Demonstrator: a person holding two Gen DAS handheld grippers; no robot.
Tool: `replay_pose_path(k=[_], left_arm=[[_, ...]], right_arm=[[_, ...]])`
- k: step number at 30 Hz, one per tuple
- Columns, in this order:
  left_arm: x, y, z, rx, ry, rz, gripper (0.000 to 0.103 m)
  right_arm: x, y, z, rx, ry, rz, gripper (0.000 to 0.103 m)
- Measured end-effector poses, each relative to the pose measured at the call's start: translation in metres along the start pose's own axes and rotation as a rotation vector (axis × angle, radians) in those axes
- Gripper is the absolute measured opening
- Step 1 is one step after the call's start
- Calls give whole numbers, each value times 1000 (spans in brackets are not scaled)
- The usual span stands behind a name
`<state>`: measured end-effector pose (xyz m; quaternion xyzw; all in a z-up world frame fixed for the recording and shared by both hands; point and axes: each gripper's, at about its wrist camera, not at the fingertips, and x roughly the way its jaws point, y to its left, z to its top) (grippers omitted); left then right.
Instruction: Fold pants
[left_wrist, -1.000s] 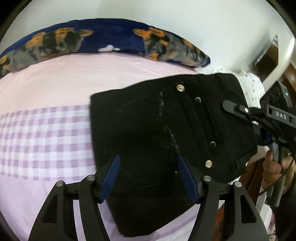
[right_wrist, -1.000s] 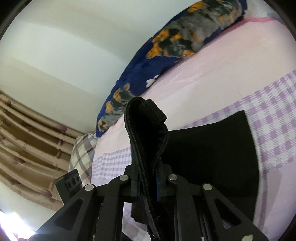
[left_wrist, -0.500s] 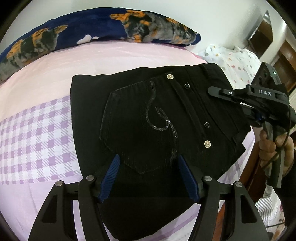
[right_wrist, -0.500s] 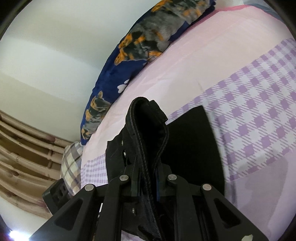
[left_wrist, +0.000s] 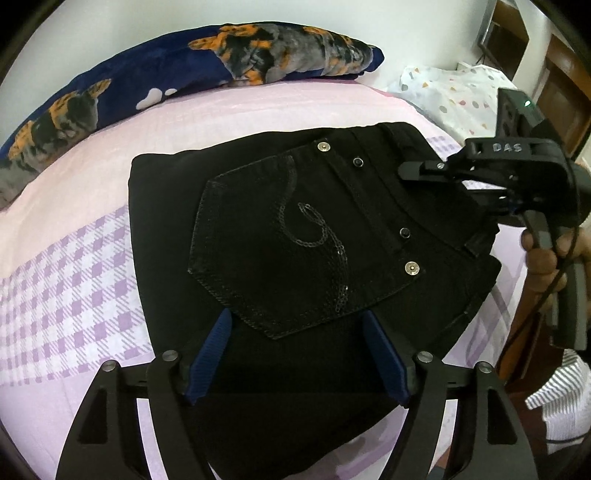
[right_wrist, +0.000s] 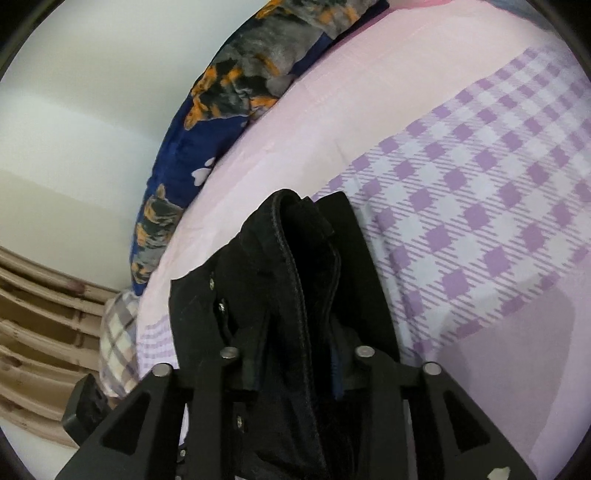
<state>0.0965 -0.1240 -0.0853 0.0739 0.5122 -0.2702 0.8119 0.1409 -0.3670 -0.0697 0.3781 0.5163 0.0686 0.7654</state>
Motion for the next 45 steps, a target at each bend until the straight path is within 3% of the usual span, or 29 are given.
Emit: replay_pose_path(k=[6, 12, 16, 21, 30, 40, 43, 45], left_arm=[[-2, 0, 0, 0, -3, 8, 75], [-9, 2, 1, -25, 9, -8, 75], [-28, 1, -8, 15, -24, 13, 75], [-47, 3, -21, 58, -57, 38, 75], [-49, 18, -33, 27, -34, 25, 75], [-41, 0, -35, 107, 1, -27, 75], [-34, -7, -35, 134, 11, -9, 75], [-32, -8, -34, 138, 7, -2, 75]], right_arm=[[-32, 5, -13, 13, -42, -33, 34], [-72, 5, -34, 59, -81, -7, 34], [-82, 4, -50, 87, -68, 4, 34], [-77, -2, -61, 137, -43, 21, 34], [-59, -10, -59, 161, -13, -18, 34], [-58, -13, -60, 183, -10, -9, 34], [-54, -9, -55, 173, -9, -15, 38], [-54, -4, -55, 160, -18, -17, 34]])
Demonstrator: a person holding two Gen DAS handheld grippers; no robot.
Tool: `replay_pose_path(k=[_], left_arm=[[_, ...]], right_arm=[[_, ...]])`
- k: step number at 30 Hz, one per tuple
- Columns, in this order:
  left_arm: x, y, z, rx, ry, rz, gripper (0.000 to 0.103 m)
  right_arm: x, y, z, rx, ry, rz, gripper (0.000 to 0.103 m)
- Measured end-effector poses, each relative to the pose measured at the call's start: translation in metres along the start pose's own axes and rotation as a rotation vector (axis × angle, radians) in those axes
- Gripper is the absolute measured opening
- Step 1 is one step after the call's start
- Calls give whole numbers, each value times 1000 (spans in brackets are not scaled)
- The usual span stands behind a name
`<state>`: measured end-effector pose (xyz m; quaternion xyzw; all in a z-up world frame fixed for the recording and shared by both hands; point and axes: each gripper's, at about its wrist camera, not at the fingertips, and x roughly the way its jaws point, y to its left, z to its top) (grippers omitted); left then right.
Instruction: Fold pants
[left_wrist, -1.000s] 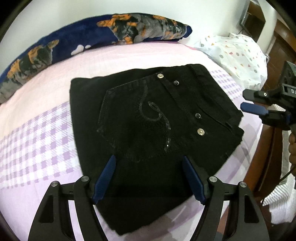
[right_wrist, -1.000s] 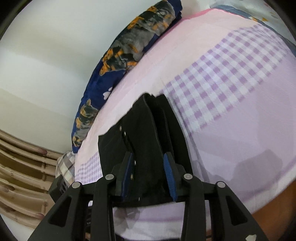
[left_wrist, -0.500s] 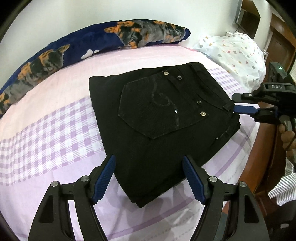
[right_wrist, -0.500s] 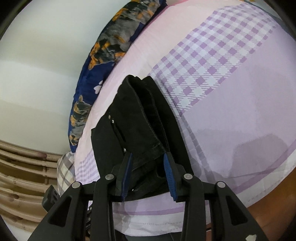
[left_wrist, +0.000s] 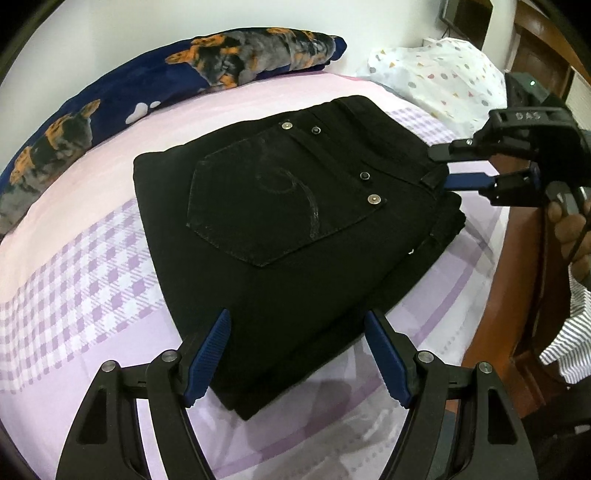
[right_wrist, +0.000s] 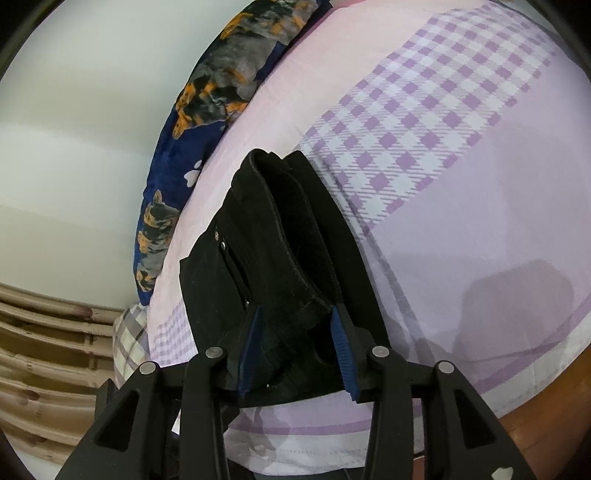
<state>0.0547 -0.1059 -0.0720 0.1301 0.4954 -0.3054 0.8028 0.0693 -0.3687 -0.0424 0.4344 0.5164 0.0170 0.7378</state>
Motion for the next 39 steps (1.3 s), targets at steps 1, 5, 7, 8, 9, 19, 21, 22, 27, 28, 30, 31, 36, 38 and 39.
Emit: replay_pose_path(k=[1, 5, 7, 8, 9, 19, 21, 22, 27, 28, 30, 31, 36, 38, 39], left_arm=[[0, 0, 1, -1, -5, -2, 75], [1, 2, 0, -13, -9, -12, 75], [2, 3, 0, -21, -12, -17, 75], [2, 3, 1, -21, -14, -17, 75], [1, 3, 1, -19, -17, -15, 75], [1, -3, 2, 16, -21, 8, 75], [2, -8, 4, 37, -25, 23, 75], [3, -10, 5, 45, -28, 32, 75], [7, -19, 15, 97, -38, 97, 57], [8, -21, 18, 108, -32, 95, 44], [9, -25, 21, 132, -31, 81, 26], [7, -28, 21, 155, -43, 90, 21], [-7, -29, 18, 176, -72, 37, 14], [-12, -29, 16, 181, -75, 10, 13], [-13, -30, 14, 191, -73, -1, 13]], right_arm=[[-3, 3, 0, -15, -10, 6, 30], [-11, 11, 1, -32, -24, 69, 19], [-7, 13, 1, -47, -24, 53, 22], [-3, 11, 1, -39, -19, 39, 26], [0, 9, 1, -23, -11, 30, 30], [0, 6, 3, 63, -4, 145, 16], [-3, 12, 5, 55, -9, 175, 16], [-3, 17, 6, 44, -11, 176, 16], [-2, 30, 7, 23, -18, 186, 15], [-4, 31, 6, 19, -25, 184, 15], [-8, 33, 5, 10, -33, 188, 14], [-12, 34, 3, 4, -43, 183, 14], [-24, 31, -9, -1, -67, 179, 13], [-28, 27, -16, 6, -72, 171, 13], [-29, 23, -19, 16, -72, 168, 12]])
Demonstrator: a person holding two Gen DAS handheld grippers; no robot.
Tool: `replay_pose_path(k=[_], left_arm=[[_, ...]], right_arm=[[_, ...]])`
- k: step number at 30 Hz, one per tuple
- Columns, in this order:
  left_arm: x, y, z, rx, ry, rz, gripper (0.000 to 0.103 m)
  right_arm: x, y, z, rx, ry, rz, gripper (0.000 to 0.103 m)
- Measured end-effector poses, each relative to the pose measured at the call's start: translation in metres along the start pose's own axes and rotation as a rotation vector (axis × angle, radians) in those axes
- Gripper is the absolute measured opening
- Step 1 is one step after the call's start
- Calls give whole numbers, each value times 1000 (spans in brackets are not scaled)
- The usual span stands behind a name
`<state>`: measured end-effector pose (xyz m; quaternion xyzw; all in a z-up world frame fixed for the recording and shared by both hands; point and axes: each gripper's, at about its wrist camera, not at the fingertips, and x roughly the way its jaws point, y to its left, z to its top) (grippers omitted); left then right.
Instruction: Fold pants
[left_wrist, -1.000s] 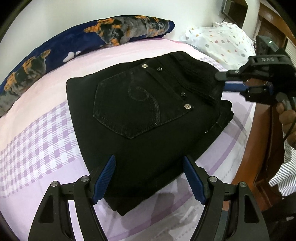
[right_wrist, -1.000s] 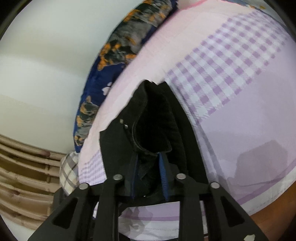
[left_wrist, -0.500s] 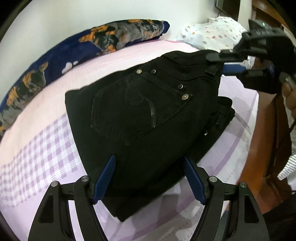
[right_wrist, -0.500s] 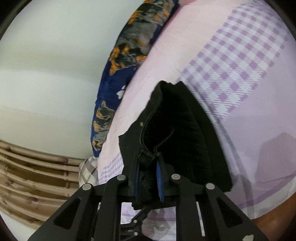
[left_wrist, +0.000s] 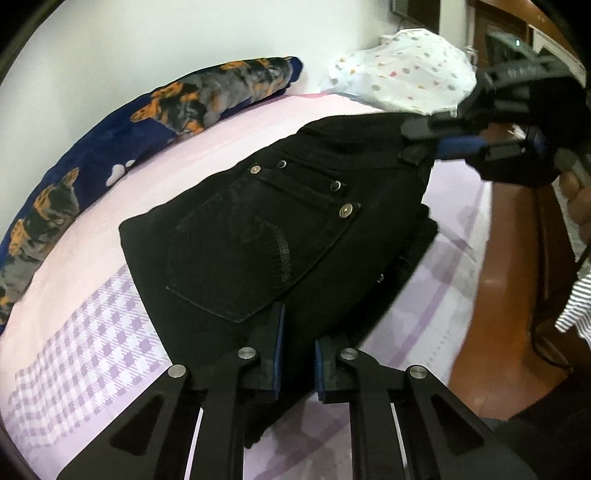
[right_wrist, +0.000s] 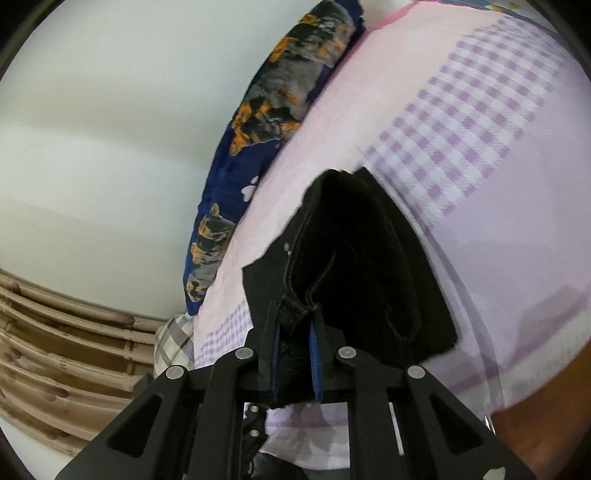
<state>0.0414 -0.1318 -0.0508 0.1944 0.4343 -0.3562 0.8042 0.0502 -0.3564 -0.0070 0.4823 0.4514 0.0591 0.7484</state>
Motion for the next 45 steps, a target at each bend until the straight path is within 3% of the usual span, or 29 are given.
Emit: replay_pose_path(k=[7, 11, 17, 19, 23, 25, 27, 28, 31, 39, 45], left_arm=[[21, -6, -15, 3, 48, -33, 14], [17, 1, -11, -39, 53, -61, 15], [0, 15, -5, -127, 59, -126, 28], [-6, 19, -5, -165, 40, -168, 37], [-19, 27, 1, -224, -12, -207, 42], [-18, 32, 6, -238, -23, -143, 51], [-6, 31, 8, -224, 7, -36, 52], [0, 32, 7, -225, 30, -23, 52], [27, 31, -2, -232, 123, -11, 52], [28, 27, -7, -228, 99, 13, 52], [29, 27, -8, -226, 94, 21, 52]], right_arm=[[17, -43, -14, 51, 34, -134, 11], [22, -49, -11, 72, 42, -126, 12], [24, -44, -12, 42, 47, -149, 13], [25, -42, -11, 49, 47, -146, 13], [24, -44, -11, 49, 51, -148, 12], [24, -44, -11, 52, 50, -149, 12], [25, -44, -11, 48, 50, -154, 12], [24, -42, -11, 43, 49, -159, 12], [25, -42, -11, 34, 49, -166, 13], [20, -28, -9, -9, 57, -193, 21], [-2, 0, 1, -134, -35, -278, 24]])
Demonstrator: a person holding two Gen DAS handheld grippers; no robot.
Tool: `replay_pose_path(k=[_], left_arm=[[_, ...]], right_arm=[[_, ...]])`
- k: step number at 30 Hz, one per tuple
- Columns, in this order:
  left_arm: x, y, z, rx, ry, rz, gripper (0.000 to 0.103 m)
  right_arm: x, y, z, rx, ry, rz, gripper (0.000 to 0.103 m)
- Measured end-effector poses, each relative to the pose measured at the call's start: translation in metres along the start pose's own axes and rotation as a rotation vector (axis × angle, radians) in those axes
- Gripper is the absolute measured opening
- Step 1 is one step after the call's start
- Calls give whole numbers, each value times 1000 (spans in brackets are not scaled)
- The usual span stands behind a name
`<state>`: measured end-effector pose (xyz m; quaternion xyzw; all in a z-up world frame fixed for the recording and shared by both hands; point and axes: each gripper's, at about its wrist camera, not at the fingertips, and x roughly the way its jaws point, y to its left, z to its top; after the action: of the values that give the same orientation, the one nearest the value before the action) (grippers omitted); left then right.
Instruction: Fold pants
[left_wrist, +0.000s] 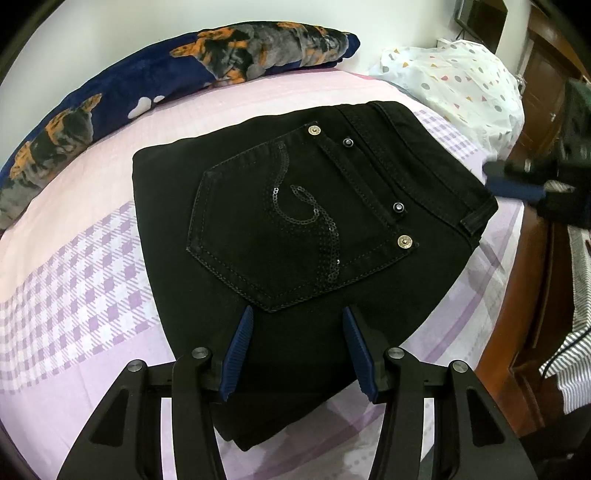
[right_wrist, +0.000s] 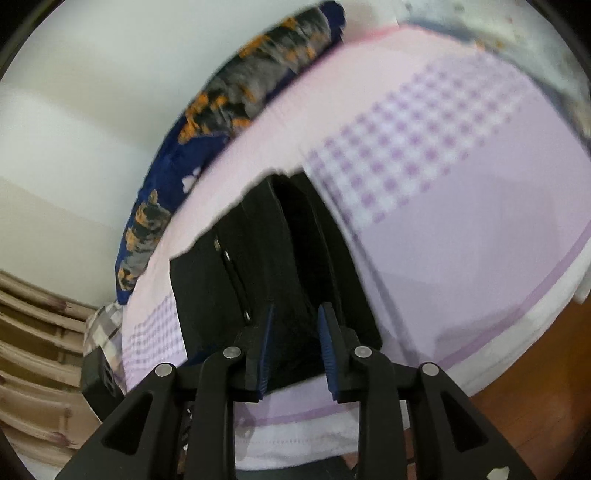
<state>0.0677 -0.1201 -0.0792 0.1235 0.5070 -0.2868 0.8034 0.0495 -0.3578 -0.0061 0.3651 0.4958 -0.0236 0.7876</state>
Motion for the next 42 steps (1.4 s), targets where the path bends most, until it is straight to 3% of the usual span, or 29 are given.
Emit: replay_pose_path(k=[5, 12, 17, 22, 27, 31, 34, 36, 38, 42], left_arm=[[1, -1, -3, -1, -3, 4, 52], [-1, 0, -2, -4, -4, -1, 52], [-1, 0, -2, -9, -4, -5, 52], [-3, 5, -2, -35, -10, -37, 52], [-18, 24, 1, -119, -57, -94, 52], [-33, 60, 4, -266, -111, -144, 52], [-33, 88, 5, -367, -107, -141, 52], [-30, 101, 6, -407, -97, -148, 52], [-25, 114, 4, -455, -77, -183, 52], [-10, 129, 0, -543, -29, -273, 52]], right_arm=[[-1, 26, 24, -76, -49, 20, 24], [39, 58, 47, -164, -25, 2, 24], [67, 46, 40, -216, 24, -92, 21], [67, 18, 21, -196, 61, -98, 18], [53, 6, 10, -193, 59, -66, 17], [48, 7, 9, -219, 80, -47, 18], [43, 8, 14, -238, 91, 2, 25], [39, 7, 20, -247, 95, 44, 42], [36, 3, 26, -254, 100, 69, 53], [43, -10, 42, -270, 158, 110, 56]])
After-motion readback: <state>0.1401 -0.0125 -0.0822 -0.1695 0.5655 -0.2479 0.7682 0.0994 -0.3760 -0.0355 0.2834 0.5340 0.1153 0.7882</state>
